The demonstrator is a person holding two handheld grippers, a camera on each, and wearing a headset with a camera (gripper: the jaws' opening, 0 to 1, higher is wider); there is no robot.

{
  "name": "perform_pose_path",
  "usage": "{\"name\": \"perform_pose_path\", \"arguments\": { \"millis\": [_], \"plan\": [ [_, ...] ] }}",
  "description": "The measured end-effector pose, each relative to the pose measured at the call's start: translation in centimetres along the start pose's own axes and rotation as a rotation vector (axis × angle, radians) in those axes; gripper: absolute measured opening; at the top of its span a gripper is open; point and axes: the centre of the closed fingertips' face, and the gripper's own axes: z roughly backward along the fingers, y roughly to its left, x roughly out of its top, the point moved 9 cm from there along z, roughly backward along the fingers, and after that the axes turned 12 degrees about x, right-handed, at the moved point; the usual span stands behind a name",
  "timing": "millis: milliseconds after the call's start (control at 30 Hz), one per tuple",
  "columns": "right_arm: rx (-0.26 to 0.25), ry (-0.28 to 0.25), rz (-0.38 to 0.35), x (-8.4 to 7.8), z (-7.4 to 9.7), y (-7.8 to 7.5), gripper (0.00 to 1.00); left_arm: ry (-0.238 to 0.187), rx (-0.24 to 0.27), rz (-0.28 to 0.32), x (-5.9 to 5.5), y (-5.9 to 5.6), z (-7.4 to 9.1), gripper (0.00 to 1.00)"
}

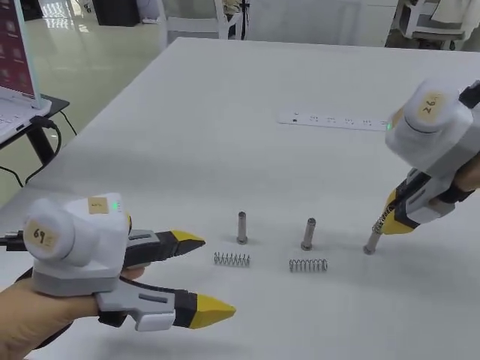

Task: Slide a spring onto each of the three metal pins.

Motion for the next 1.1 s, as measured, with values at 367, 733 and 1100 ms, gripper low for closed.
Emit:
{"name": "perform_pose_path", "arguments": {
  "millis": [367,733,1100],
  "plan": [
    [0.019,0.030,-0.023,-0.1,-1.5,-0.5,0.09,0.005,-0.006,-0.003,0.0,0.0,-0.1,0.60],
    [0.036,0.044,-0.044,-0.5,-3.0,-0.7,0.09,0.008,-0.007,-0.001,-0.1,-0.1,-0.2,0.60],
    [0.044,0.050,-0.050,-1.0,-3.9,-0.7,0.09,0.007,-0.008,0.008,-0.2,0.0,-0.3,0.59]
  ]
}}
